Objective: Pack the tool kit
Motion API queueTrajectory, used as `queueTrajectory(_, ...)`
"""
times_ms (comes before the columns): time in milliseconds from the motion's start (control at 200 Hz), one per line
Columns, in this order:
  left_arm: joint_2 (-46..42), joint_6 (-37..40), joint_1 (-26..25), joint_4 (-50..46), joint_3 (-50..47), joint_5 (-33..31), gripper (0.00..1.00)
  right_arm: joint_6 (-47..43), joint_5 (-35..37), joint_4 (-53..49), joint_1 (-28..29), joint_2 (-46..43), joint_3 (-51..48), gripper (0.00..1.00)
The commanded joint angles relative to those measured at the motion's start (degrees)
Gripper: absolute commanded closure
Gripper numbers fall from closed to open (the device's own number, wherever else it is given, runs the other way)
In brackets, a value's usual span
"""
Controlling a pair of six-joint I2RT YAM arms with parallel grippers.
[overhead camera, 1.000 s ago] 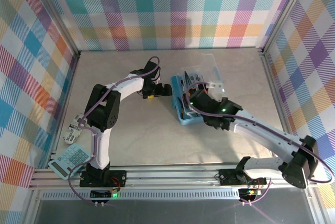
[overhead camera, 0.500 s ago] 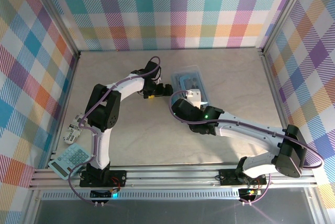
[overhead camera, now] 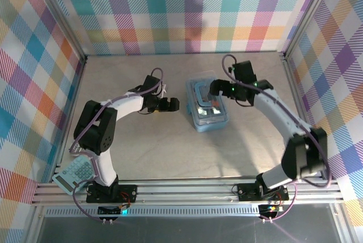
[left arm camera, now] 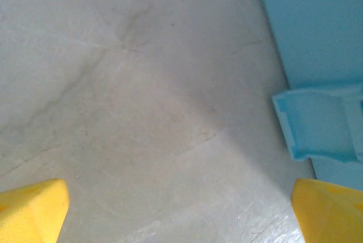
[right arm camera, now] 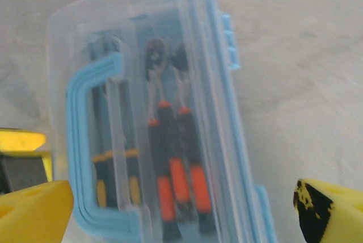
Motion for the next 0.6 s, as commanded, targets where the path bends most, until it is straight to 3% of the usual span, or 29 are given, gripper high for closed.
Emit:
queueTrajectory(0,-4.57,9.32,-3.12,10.15,-4.72,-2.5,0.0,-6.86,-14.92,0.51,-1.48,7.15,5.07,0.01)
queueTrajectory(225,-6.44,22.49,-8.37,19.7,-12.74,-8.1,0.0,-8.09,-16.86,-0.85,-2.53,16.9,11.44,0.01)
queueTrajectory(595,1.65,24.41,-11.38,25.73,-11.12,-15.19,0.0,-8.62,-17.66,-1.38,-2.57,18.59,12.4,0.01)
